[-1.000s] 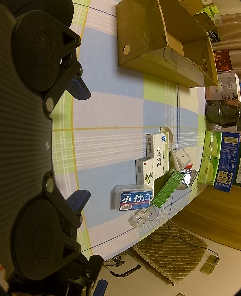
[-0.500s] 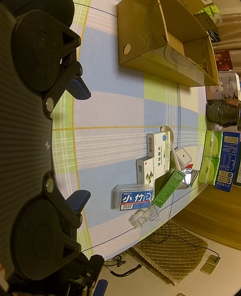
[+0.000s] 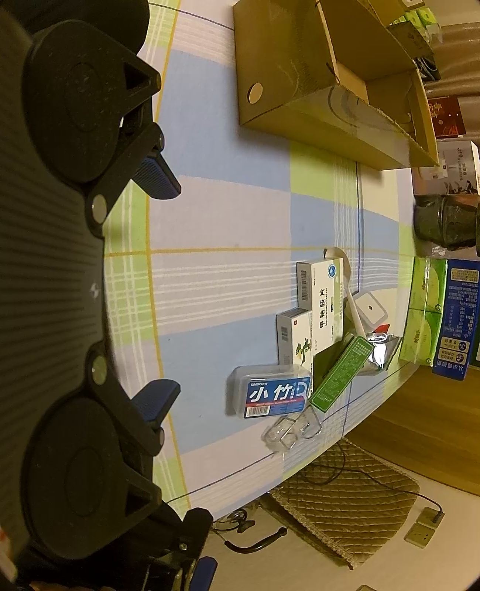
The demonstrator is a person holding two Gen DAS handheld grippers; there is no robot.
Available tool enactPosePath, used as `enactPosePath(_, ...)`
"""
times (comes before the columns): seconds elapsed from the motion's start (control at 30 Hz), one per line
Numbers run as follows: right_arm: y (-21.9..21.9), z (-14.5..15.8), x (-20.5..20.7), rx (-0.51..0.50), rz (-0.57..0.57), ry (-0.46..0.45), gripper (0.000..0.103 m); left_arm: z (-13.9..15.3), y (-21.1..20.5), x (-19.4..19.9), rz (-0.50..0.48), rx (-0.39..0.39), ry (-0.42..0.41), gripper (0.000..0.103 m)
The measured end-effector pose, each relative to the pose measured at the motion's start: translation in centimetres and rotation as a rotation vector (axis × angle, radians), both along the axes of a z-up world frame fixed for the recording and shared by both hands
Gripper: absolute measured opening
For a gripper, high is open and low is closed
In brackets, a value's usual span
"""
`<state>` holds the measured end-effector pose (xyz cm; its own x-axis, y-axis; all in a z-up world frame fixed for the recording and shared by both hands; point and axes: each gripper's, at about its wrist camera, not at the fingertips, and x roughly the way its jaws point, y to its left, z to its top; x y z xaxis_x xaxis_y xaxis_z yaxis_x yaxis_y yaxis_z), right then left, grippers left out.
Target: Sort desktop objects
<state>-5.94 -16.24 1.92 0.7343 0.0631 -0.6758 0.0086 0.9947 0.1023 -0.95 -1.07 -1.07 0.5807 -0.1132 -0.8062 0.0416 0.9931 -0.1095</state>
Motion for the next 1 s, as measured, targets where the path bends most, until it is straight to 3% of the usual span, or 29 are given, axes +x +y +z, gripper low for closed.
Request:
enactPosePath(0.4,-1.2,0.4,1.6,-0.018,0.021,-0.009,0.101,-0.1,-1.1,1.2,-0.048,-0.015,-0.010,0.102)
enactPosePath(0.63,-3.4,0.5,5.0,-0.075,0.075,-0.023,0.101,-0.2,-3.1,3.5,-0.095,-0.012,-0.047,0.102)
enactPosePath(0.8,-4.7,-0.7,8.0,-0.129,0.154,0.028,0.101,-0.7,-5.4,5.5,-0.146,-0.007,-0.082,0.101)
enactPosePath(1.0,-5.8,-2.6,10.1,-0.155,0.194,0.069,0.101,-2.3,-9.0,8.4,-0.216,-0.012,-0.104,0.090)
